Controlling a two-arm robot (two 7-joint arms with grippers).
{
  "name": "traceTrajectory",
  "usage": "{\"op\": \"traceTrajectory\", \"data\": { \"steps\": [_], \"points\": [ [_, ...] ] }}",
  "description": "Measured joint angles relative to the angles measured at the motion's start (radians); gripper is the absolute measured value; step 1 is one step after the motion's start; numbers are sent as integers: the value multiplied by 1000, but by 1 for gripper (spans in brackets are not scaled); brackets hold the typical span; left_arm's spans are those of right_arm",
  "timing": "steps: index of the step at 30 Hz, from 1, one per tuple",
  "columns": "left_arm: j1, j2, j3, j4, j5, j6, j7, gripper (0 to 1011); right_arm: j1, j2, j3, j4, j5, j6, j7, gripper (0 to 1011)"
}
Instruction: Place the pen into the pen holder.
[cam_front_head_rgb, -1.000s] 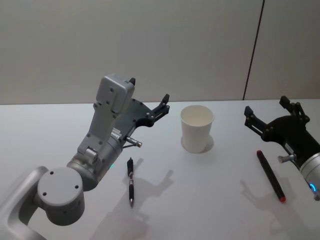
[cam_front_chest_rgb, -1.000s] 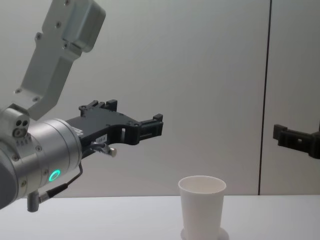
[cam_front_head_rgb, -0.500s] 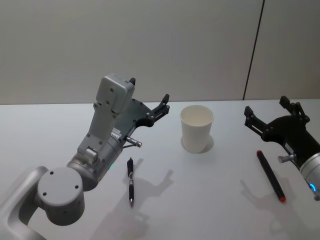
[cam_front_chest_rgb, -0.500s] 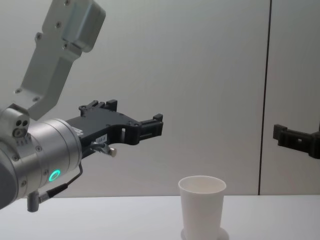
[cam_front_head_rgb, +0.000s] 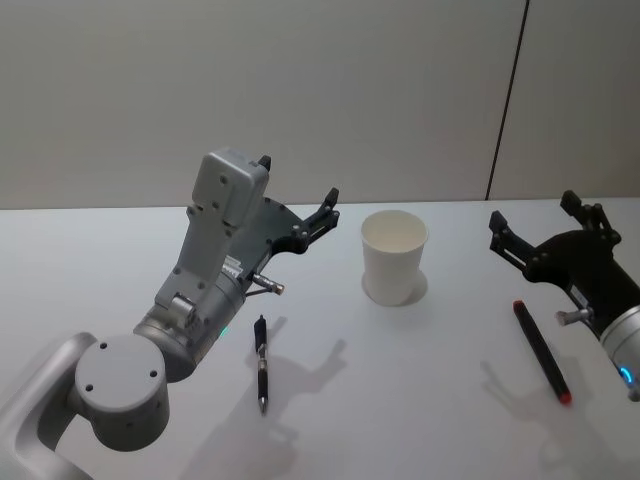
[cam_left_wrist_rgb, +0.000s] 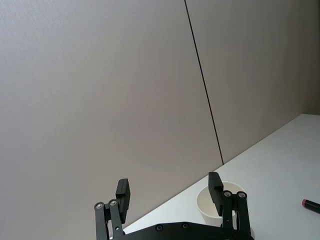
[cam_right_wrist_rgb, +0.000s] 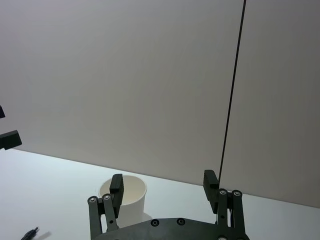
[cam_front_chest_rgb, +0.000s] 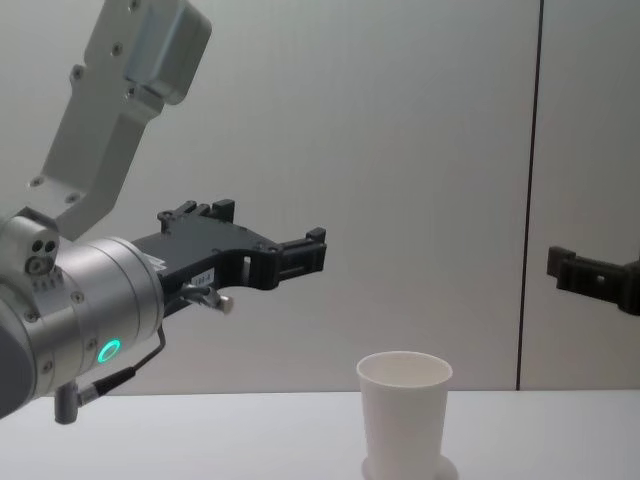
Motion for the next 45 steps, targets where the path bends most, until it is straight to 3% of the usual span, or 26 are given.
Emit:
{"op": "traceTrajectory", "data": {
  "steps": [6, 14, 30, 45],
  "points": [
    [0, 0, 0, 0, 0, 0, 0, 1003, 0, 1, 3, -13, -1, 11, -3, 1002],
    [0, 0, 0, 0, 0, 0, 0, 1003, 21, -1, 11, -21, -1, 74, -1, 1002],
    [0, 0, 0, 0, 0, 0, 0, 1003, 114, -17, 20, 13, -19, 300, 32, 1002],
    [0, 0, 0, 0, 0, 0, 0, 1003, 172, -29, 17, 61, -64, 446, 58, 1002]
  ]
}}
